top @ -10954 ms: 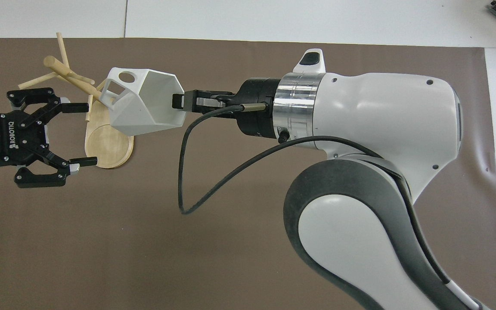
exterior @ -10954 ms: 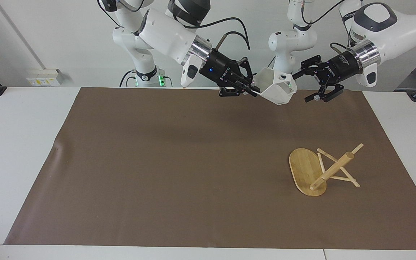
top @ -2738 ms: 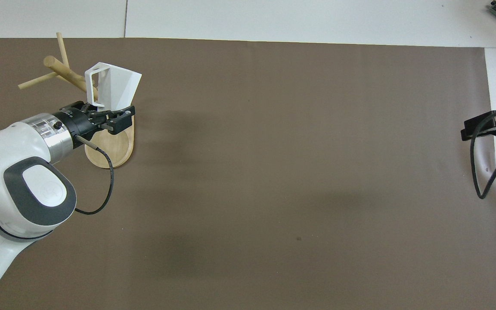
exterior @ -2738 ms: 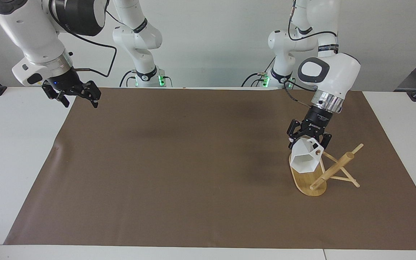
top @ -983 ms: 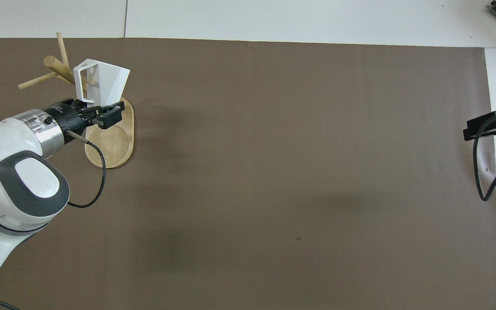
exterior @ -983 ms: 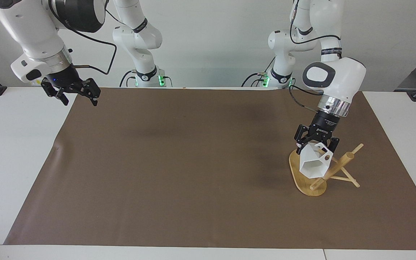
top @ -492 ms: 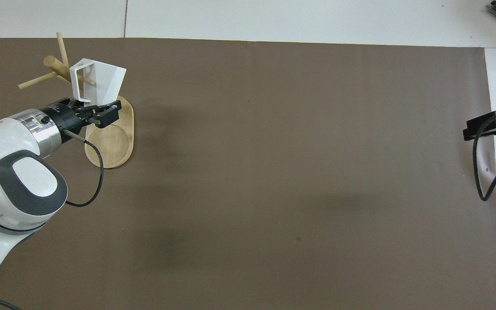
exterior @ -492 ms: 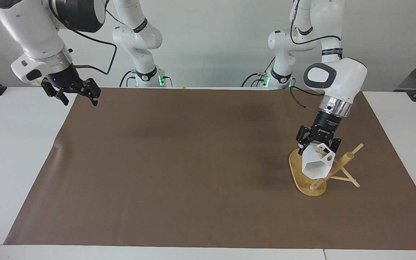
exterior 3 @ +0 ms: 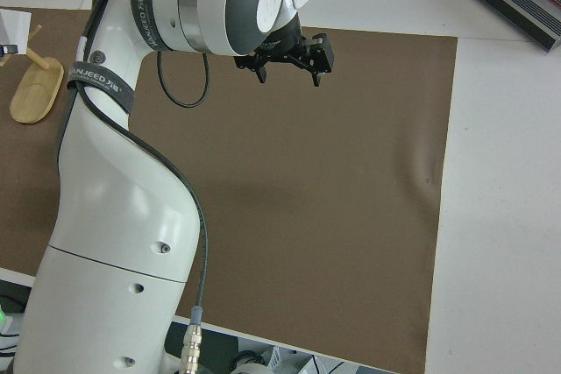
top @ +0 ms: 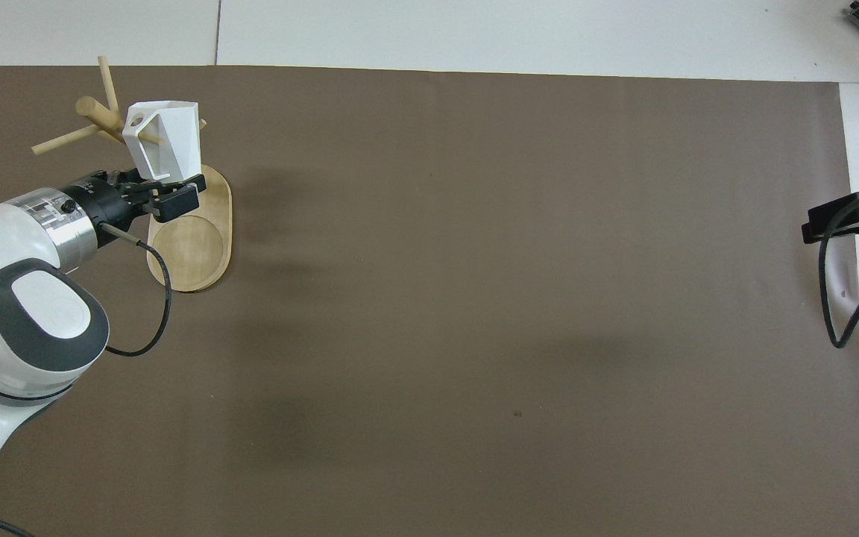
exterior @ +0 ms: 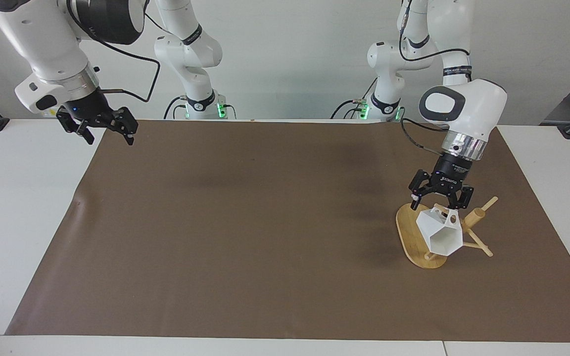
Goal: Hang cup on rack
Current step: 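Lower the mug handle onto the peg with the left gripper, then open the left gripper and withdraw it from the mug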
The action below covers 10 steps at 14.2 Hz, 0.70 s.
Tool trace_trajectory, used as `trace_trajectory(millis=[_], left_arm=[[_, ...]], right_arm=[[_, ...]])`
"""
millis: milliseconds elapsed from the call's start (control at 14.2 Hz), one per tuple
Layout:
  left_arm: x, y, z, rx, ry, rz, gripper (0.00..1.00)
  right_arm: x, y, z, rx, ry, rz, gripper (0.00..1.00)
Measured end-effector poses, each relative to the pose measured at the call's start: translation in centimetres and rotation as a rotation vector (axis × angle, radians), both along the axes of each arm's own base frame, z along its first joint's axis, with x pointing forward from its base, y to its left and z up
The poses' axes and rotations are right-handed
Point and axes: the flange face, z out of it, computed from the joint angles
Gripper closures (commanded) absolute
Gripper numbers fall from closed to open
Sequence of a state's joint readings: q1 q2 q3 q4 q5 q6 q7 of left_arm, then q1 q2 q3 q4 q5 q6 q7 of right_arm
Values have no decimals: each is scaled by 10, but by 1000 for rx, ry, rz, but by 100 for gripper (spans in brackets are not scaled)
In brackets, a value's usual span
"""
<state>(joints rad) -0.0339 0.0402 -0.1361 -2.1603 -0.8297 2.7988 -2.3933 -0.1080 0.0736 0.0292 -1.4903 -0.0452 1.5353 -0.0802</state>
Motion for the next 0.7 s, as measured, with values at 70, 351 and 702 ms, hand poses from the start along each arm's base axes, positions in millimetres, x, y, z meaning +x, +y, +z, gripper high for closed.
trace_trajectory(millis=[70, 351, 702], left_arm=[[0, -1, 0, 0, 3, -4, 0], [1, -5, 1, 40, 37, -86, 0], [2, 14, 15, 60, 80, -139, 0]], right_arm=[[0, 0, 0, 0, 0, 0, 0], [0, 0, 0, 0, 0, 0, 0], [0, 0, 0, 0, 0, 0, 0]])
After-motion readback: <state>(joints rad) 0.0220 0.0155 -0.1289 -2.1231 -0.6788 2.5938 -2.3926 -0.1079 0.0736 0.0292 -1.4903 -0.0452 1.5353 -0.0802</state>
